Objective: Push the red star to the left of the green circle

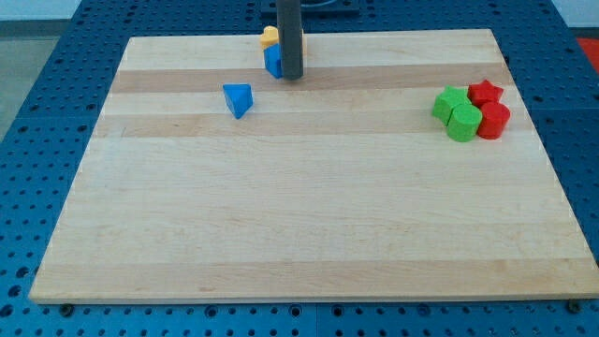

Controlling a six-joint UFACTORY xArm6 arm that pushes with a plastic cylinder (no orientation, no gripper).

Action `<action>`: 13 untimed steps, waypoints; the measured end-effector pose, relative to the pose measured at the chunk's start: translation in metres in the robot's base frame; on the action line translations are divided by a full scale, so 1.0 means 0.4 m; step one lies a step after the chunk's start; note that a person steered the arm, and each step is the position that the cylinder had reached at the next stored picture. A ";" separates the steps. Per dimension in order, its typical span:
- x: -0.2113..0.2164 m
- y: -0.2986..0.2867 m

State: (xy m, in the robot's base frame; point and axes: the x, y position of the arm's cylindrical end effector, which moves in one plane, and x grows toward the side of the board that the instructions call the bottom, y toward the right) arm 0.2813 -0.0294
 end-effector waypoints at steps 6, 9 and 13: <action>-0.025 0.333; 0.004 0.933; 0.163 0.748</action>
State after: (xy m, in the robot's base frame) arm 0.3463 0.2699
